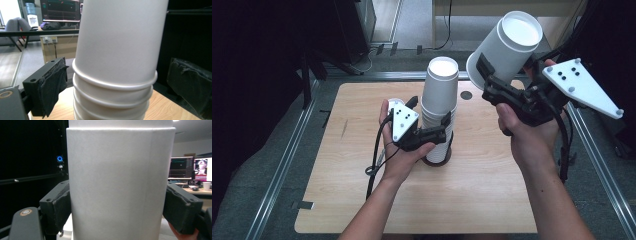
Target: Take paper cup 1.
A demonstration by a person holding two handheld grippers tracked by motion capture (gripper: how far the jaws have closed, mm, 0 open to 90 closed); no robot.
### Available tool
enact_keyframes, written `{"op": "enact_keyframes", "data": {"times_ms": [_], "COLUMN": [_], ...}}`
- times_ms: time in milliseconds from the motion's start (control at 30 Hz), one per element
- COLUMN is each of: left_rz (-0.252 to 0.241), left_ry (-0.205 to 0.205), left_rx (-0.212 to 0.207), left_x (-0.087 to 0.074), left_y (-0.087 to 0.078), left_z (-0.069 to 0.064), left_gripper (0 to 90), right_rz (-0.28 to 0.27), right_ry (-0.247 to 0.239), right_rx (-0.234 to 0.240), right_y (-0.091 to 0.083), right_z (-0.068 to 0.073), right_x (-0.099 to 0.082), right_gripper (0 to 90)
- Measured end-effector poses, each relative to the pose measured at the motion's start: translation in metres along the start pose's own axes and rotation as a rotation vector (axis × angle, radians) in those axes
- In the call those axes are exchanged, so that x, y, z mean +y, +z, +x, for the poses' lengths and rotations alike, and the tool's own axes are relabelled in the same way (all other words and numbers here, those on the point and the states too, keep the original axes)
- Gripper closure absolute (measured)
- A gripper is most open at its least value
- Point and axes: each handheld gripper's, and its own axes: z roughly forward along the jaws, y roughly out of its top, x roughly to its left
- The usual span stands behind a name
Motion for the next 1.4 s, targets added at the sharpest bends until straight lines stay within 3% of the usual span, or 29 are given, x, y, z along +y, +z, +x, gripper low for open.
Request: {"op": "enact_keyframes", "data": {"times_ms": [333, 733, 867, 1000, 1400], "left_rz": [0.009, 0.061, 0.071, 0.09, 0.148], "left_ry": [-0.011, -0.027, -0.043, -0.026, -0.08], "left_rx": [-0.036, -0.052, -0.052, -0.05, -0.042], "left_x": [-0.01, -0.04, -0.049, -0.061, -0.096], "left_y": [-0.024, -0.05, -0.059, -0.066, -0.085], "left_z": [0.0, -0.004, -0.004, -0.007, 0.002], "left_gripper": [0.0, 0.0, 0.0, 0.0, 0.0], "right_rz": [0.032, 0.11, 0.122, 0.148, 0.207], "right_ry": [-0.046, -0.149, -0.17, -0.21, -0.3], "right_rx": [-0.047, -0.073, -0.078, -0.086, -0.09], "right_y": [-0.021, -0.047, -0.051, -0.058, -0.073], "right_z": [-0.01, 0.0, 0.001, 0.005, 0.014], "right_x": [-0.036, -0.105, -0.118, -0.137, -0.181], "right_gripper": [17.1, 17.0, 17.0, 16.9, 16.7]}}
